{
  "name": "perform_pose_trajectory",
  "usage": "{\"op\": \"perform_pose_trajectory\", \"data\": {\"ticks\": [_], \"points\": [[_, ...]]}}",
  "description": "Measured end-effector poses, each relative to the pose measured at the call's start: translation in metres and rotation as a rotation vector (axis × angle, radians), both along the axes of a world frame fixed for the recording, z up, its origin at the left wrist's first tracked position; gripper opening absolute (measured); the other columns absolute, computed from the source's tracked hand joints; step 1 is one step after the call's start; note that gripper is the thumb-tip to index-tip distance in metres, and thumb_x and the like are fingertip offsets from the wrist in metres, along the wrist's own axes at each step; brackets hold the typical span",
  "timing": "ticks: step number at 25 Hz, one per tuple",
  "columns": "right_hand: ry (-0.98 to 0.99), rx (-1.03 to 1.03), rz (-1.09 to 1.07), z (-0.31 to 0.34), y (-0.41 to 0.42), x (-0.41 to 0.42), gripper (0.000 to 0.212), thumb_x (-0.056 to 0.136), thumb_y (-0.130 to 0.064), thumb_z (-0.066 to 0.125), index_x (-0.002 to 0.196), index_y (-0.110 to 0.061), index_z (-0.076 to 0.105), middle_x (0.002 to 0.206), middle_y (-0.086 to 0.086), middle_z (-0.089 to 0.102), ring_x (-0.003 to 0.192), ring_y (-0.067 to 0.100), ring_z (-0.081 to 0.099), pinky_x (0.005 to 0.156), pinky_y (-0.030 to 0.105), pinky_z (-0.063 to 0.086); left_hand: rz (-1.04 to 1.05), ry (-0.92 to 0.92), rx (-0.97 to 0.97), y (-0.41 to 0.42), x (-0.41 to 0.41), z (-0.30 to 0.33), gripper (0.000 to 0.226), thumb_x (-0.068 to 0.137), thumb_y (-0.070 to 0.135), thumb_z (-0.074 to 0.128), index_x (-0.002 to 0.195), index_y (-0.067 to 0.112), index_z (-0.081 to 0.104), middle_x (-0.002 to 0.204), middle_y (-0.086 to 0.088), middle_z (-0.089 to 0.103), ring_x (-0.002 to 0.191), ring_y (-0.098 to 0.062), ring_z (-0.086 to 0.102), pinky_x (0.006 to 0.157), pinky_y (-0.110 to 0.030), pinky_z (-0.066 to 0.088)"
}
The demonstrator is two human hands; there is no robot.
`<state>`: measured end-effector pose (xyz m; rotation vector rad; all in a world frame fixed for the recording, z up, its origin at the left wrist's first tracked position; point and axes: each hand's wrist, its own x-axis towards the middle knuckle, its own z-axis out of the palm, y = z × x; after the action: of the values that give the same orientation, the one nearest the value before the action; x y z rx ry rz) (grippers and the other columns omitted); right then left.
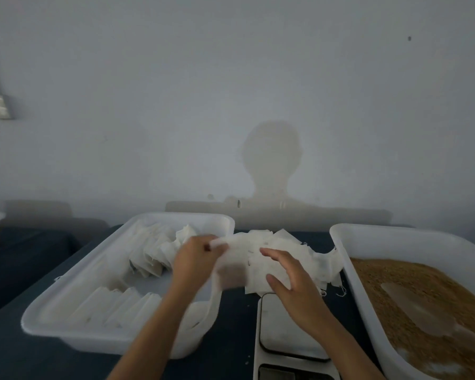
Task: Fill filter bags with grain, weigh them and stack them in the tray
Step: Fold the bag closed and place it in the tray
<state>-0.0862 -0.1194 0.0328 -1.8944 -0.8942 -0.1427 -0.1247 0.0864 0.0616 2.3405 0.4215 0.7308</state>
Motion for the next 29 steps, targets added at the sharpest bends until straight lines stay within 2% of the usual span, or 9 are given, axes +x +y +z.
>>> {"op": "perform_pose_trajectory", "data": {"ticks": [2, 7, 11, 13, 16, 20, 22, 26, 29], "points": [[-0.031, -0.060, 0.025, -0.004, 0.001, -0.005, 0.041, 0.094, -0.010, 0.052, 0.124, -0.038, 0.050, 0.124, -0.029, 0.048, 0.121, -0.012, 0.036, 0.099, 0.004, 0.026, 0.125, 0.043, -0.043, 0.048, -0.008, 0.001, 0.023, 0.088, 0.028, 0.063, 0.065, 0.024, 0.061, 0.057, 0.004, 0.057, 0.057, -0.018, 0.057, 0.055, -0.026, 0.041], [0.004, -0.132, 0.025, -0.014, -0.018, -0.006, 0.031, 0.094, -0.008, 0.053, 0.108, -0.036, 0.059, 0.116, -0.023, 0.054, 0.115, -0.010, 0.044, 0.092, 0.002, 0.031, 0.382, 0.119, -0.209, 0.155, -0.034, -0.030, 0.008, 0.090, 0.016, 0.059, 0.083, 0.016, 0.062, 0.066, -0.017, 0.066, 0.066, -0.034, 0.068, 0.066, -0.038, 0.055], [0.064, -0.113, 0.013, -0.016, -0.023, -0.003, 0.029, 0.094, -0.006, 0.053, 0.105, -0.030, 0.063, 0.112, -0.020, 0.059, 0.113, -0.009, 0.048, 0.099, 0.016, 0.037, 0.383, 0.207, -0.371, 0.200, -0.042, -0.049, 0.012, 0.095, 0.010, 0.052, 0.088, 0.002, 0.057, 0.056, -0.022, 0.065, 0.056, -0.039, 0.067, 0.058, -0.038, 0.053], [0.092, -0.115, 0.024, -0.016, -0.019, -0.004, 0.029, 0.094, -0.005, 0.052, 0.105, -0.030, 0.063, 0.111, -0.019, 0.061, 0.112, -0.009, 0.050, 0.100, 0.019, 0.038, 0.375, 0.287, -0.296, 0.208, -0.042, -0.050, 0.014, 0.094, 0.008, 0.052, 0.086, -0.001, 0.060, 0.065, -0.021, 0.067, 0.063, -0.035, 0.066, 0.058, -0.032, 0.049], [0.132, -0.123, 0.062, -0.017, -0.006, -0.009, 0.031, 0.094, -0.004, 0.051, 0.104, -0.031, 0.064, 0.109, -0.021, 0.063, 0.110, -0.009, 0.052, 0.099, 0.019, 0.039, 0.372, 0.491, -0.139, 0.210, -0.045, -0.050, 0.020, 0.091, 0.010, 0.054, 0.105, -0.002, 0.062, 0.102, -0.018, 0.066, 0.087, -0.029, 0.059, 0.076, -0.030, 0.044], [0.200, -0.154, 0.108, -0.017, 0.014, -0.012, 0.032, 0.094, -0.003, 0.050, 0.102, -0.030, 0.064, 0.109, -0.021, 0.064, 0.108, -0.008, 0.054, 0.100, 0.021, 0.040, 0.395, 0.663, 0.043, 0.206, -0.053, -0.050, 0.035, 0.091, 0.011, 0.053, 0.126, 0.006, 0.051, 0.126, -0.011, 0.056, 0.114, -0.025, 0.052, 0.090, -0.027, 0.039], [0.223, -0.198, 0.103, -0.019, 0.019, -0.010, 0.030, 0.095, -0.005, 0.050, 0.102, -0.030, 0.064, 0.112, -0.020, 0.062, 0.111, -0.005, 0.053, 0.100, 0.021, 0.040, 0.396, 0.714, 0.166, 0.202, -0.053, -0.049, 0.039, 0.091, 0.013, 0.055, 0.128, 0.009, 0.045, 0.125, -0.009, 0.054, 0.113, -0.023, 0.053, 0.086, -0.025, 0.041], [0.249, -0.271, 0.029, -0.013, 0.015, 0.020, 0.026, 0.094, -0.006, 0.052, 0.095, -0.030, 0.063, 0.109, -0.012, 0.063, 0.104, -0.001, 0.056, 0.090, 0.018, 0.046, 0.463, 0.647, 0.500, 0.184, -0.046, -0.039, 0.028, 0.089, 0.014, 0.052, 0.115, 0.013, 0.042, 0.102, -0.001, 0.061, 0.091, -0.018, 0.060, 0.070, -0.025, 0.046], [0.167, -0.326, -0.167, -0.004, 0.008, 0.064, 0.025, 0.094, -0.004, 0.048, 0.091, -0.025, 0.062, 0.107, -0.006, 0.064, 0.095, 0.004, 0.057, 0.079, 0.015, 0.045, 0.441, 0.513, 0.547, 0.166, -0.036, -0.029, 0.018, 0.090, 0.018, 0.052, 0.107, 0.018, 0.046, 0.100, 0.004, 0.062, 0.091, -0.016, 0.059, 0.071, -0.027, 0.048]]}}
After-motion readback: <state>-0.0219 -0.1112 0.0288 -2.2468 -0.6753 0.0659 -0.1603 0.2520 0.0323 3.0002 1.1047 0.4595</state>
